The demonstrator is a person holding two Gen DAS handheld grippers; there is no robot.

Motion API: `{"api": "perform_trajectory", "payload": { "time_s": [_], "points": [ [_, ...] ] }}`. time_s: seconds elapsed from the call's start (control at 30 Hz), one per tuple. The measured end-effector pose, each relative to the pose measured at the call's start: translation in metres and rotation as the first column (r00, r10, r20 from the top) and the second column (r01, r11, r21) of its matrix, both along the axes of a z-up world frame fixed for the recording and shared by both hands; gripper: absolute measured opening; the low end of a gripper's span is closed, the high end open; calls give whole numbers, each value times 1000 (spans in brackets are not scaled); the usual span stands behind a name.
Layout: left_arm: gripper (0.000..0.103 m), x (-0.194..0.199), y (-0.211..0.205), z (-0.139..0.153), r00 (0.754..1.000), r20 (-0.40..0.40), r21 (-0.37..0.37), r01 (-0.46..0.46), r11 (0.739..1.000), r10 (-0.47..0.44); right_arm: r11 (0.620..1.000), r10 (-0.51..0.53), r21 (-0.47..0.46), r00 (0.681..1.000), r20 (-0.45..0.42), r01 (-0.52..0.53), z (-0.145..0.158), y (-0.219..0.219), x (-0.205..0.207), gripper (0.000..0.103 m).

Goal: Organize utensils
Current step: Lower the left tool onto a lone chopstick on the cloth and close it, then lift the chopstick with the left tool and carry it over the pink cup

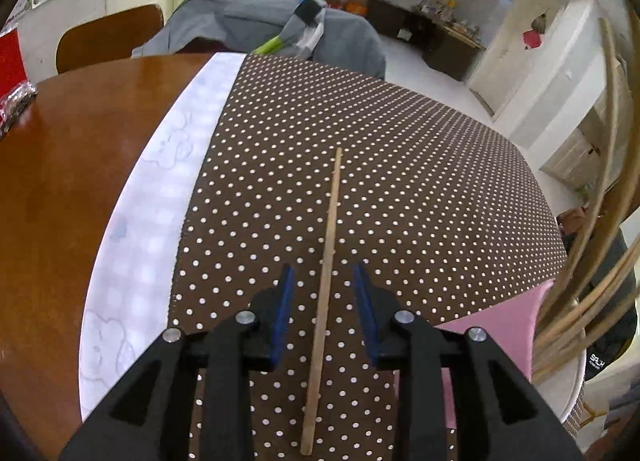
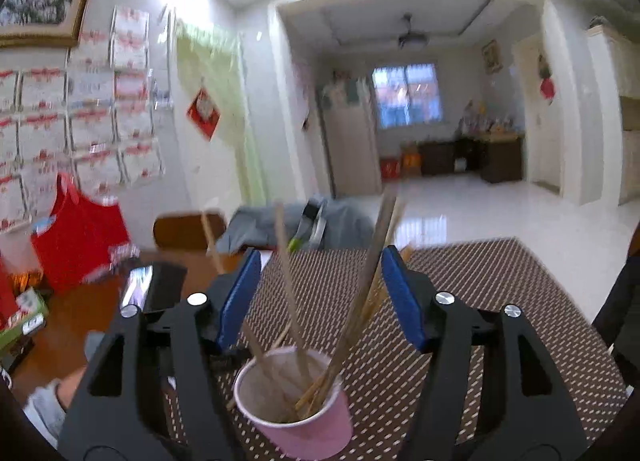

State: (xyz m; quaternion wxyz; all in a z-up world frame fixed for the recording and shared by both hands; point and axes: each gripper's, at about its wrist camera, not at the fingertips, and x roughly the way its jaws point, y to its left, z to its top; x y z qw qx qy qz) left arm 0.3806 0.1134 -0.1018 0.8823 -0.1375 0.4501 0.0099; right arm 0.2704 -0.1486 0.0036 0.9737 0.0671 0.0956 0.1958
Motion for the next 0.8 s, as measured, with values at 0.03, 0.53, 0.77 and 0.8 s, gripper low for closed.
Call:
{"api": "perform_trajectory", "payload": {
  "time_s": [0.03, 0.53, 0.77, 0.8],
  "points": [
    [30, -2, -1, 3, 1000, 25, 1, 10, 1000, -10, 1000, -21, 23, 1000, 23, 20, 5, -11, -5, 69],
    [30, 35, -10, -25, 997, -68, 95, 29, 995, -23, 970, -190, 91, 938, -290, 225, -44, -102, 57, 72],
    [6, 43, -13, -35, 996, -85, 129, 46, 991, -35, 982, -128, 83, 914, -385, 172, -65, -93, 72, 72],
    [6, 41, -11, -34, 996, -83, 116, 46, 992, -37, 982, -122, 85, 912, -391, 167, -67, -91, 73, 72]
  ]
}}
